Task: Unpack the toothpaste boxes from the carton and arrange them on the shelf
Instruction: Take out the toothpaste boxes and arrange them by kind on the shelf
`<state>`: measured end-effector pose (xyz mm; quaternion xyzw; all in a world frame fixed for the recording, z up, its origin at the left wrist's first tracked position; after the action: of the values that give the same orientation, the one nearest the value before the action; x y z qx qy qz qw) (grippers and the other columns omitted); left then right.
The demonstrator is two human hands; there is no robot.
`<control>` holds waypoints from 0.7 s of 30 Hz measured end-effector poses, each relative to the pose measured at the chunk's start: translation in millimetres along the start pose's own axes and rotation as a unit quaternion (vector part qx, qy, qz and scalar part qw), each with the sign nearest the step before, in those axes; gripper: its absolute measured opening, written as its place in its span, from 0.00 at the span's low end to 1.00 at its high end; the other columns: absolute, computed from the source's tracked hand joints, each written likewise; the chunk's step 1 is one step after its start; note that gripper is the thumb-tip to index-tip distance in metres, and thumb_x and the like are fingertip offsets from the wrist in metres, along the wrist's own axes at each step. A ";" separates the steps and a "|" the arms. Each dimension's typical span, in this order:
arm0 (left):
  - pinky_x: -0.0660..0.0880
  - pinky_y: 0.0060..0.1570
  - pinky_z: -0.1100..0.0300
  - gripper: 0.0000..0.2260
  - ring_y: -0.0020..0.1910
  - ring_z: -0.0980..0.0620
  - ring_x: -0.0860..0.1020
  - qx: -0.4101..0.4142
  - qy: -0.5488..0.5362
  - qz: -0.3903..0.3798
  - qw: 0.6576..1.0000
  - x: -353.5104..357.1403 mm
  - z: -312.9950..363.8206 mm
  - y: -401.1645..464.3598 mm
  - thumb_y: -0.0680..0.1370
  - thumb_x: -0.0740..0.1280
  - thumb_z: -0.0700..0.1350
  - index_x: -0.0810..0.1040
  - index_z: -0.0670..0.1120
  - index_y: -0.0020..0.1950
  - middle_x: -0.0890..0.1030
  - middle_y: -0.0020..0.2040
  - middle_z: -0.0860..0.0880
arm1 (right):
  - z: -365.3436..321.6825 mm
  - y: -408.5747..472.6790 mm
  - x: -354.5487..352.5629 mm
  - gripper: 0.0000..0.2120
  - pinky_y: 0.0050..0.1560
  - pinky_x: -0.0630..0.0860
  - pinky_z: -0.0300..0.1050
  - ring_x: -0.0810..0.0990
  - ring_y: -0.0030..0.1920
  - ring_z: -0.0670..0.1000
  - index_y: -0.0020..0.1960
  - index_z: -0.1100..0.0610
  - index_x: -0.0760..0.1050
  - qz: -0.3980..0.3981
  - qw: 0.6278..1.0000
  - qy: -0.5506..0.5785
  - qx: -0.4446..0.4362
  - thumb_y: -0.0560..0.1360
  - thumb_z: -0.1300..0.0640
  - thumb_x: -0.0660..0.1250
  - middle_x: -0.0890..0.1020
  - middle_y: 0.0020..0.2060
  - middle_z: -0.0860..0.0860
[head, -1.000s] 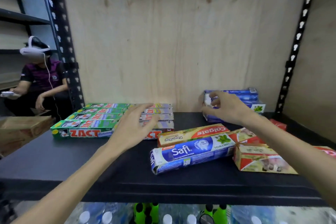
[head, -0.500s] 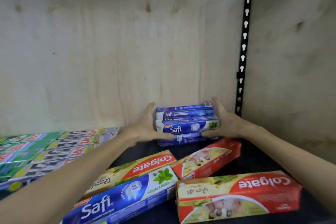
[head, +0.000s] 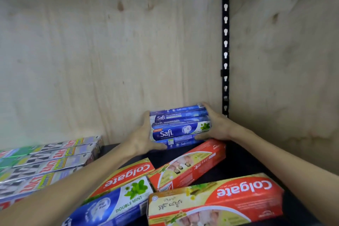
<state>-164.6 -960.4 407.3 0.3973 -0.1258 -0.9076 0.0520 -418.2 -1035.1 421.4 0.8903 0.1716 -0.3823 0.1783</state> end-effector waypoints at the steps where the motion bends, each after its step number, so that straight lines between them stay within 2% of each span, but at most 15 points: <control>1: 0.79 0.60 0.50 0.54 0.57 0.56 0.81 0.003 -0.004 -0.007 1.000 4.9 3.6 2.9 0.58 0.83 0.54 0.52 0.55 0.74 0.79 0.62 0.55 | 5.2 -0.6 -4.8 0.61 0.66 0.71 0.45 0.76 0.62 0.50 0.80 0.42 0.43 0.011 1.000 -0.003 0.009 0.63 0.52 0.83 0.75 0.67 0.49; 4: 0.79 0.60 0.48 0.54 0.58 0.56 0.81 0.013 -0.005 -0.011 1.000 19.4 13.7 12.8 0.56 0.83 0.56 0.54 0.54 0.73 0.78 0.63 0.55 | 19.7 -1.7 -18.3 0.61 0.66 0.69 0.43 0.75 0.65 0.53 0.80 0.43 0.41 0.033 0.999 -0.012 0.041 0.64 0.53 0.82 0.73 0.69 0.52; 9: 0.79 0.58 0.46 0.58 0.58 0.52 0.81 0.011 -0.011 -0.010 1.000 37.9 15.7 33.3 0.51 0.83 0.62 0.53 0.56 0.72 0.79 0.62 0.54 | 31.6 -2.0 -28.1 0.62 0.65 0.71 0.43 0.76 0.63 0.54 0.80 0.44 0.39 0.048 0.996 -0.019 0.069 0.64 0.57 0.81 0.74 0.67 0.53; 12: 0.78 0.60 0.48 0.58 0.60 0.55 0.79 0.005 -0.002 0.000 1.000 37.9 30.1 24.4 0.51 0.83 0.61 0.53 0.56 0.73 0.76 0.65 0.53 | 29.5 -0.5 -29.8 0.65 0.67 0.73 0.51 0.75 0.64 0.55 0.80 0.44 0.47 0.063 0.996 -0.007 0.068 0.55 0.55 0.85 0.71 0.68 0.54; 14: 0.76 0.62 0.53 0.55 0.61 0.56 0.74 -0.003 0.022 0.039 0.999 35.2 37.1 20.1 0.52 0.83 0.62 0.58 0.54 0.72 0.71 0.65 0.54 | 27.9 2.3 -31.6 0.67 0.67 0.73 0.54 0.74 0.65 0.54 0.77 0.44 0.53 0.070 0.996 -0.002 0.052 0.45 0.47 0.84 0.72 0.67 0.52; 16: 0.78 0.59 0.53 0.51 0.59 0.56 0.76 -0.016 0.011 0.080 0.997 32.7 41.7 18.8 0.52 0.82 0.66 0.65 0.52 0.68 0.74 0.62 0.54 | 26.6 2.8 -32.8 0.67 0.65 0.75 0.55 0.76 0.63 0.53 0.75 0.43 0.56 0.064 0.996 0.025 0.053 0.40 0.41 0.83 0.75 0.63 0.48; 17: 0.80 0.57 0.52 0.49 0.57 0.56 0.79 -0.022 -0.011 0.089 0.996 32.5 42.7 19.3 0.51 0.81 0.69 0.68 0.52 0.66 0.77 0.61 0.54 | 25.3 2.5 -33.3 0.65 0.63 0.76 0.54 0.78 0.61 0.51 0.73 0.44 0.58 0.065 0.995 0.051 0.051 0.42 0.40 0.85 0.77 0.61 0.47; 19: 0.81 0.54 0.51 0.45 0.53 0.55 0.82 -0.039 -0.069 0.099 0.992 33.1 42.5 20.7 0.51 0.79 0.71 0.73 0.53 0.63 0.81 0.58 0.54 | 21.7 1.7 -34.7 0.53 0.61 0.78 0.53 0.82 0.56 0.49 0.69 0.47 0.63 0.080 0.990 0.112 0.044 0.51 0.44 0.86 0.80 0.57 0.47; 21: 0.82 0.52 0.52 0.34 0.51 0.56 0.83 -0.055 -0.113 0.118 0.985 31.0 48.7 17.0 0.60 0.79 0.65 0.74 0.53 0.60 0.82 0.55 0.54 | 19.1 1.9 -35.9 0.41 0.59 0.80 0.52 0.83 0.52 0.48 0.67 0.49 0.65 0.115 0.980 0.158 0.031 0.60 0.45 0.83 0.82 0.55 0.47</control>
<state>-221.4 -973.7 421.7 0.2708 -0.1272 -0.9397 0.1658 -452.5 -1051.4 436.1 0.9584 0.0816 -0.2190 0.1641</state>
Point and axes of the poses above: each hand's wrist, its own y-axis towards the middle knuckle, its own x-axis out of the palm, z = x × y, the point moved 4 cm from there along y, towards the middle knuckle
